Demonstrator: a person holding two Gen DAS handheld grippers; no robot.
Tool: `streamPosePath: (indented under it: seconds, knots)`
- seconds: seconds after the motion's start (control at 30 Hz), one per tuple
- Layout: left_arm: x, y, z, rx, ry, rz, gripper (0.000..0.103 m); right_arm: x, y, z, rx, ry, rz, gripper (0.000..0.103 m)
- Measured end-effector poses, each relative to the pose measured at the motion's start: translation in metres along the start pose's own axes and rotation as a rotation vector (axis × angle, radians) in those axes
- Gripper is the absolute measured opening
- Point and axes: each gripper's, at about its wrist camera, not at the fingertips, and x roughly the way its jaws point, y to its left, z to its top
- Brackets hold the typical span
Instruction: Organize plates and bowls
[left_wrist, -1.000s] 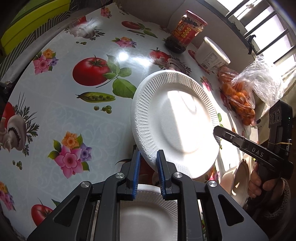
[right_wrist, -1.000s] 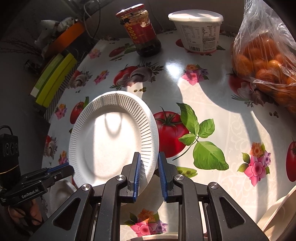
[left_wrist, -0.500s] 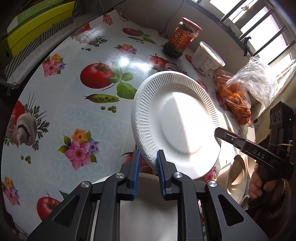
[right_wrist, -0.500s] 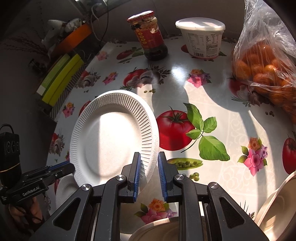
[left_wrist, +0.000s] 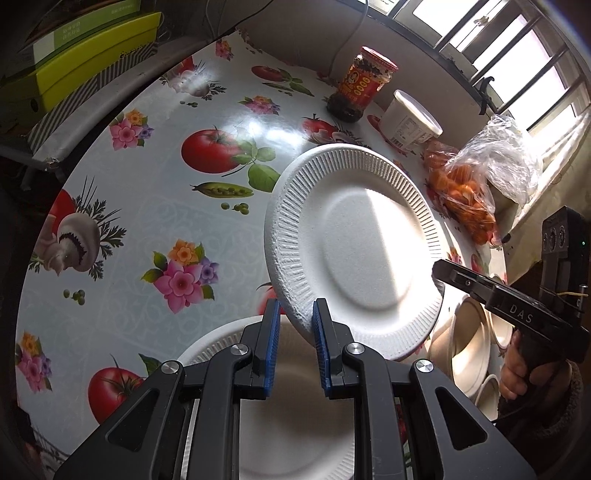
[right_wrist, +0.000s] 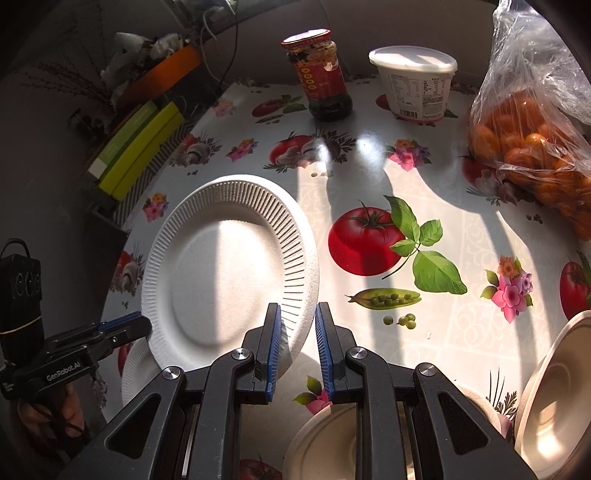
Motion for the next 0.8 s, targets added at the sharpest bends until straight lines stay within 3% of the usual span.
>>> streamPosePath:
  seconds: [0.8]
  knots:
    - [-0.040, 0.032, -0.044, -0.008, -0.040, 0.002, 0.019, -0.013, 0.047, -0.045, -0.050, -0.003, 0.024, 0.019]
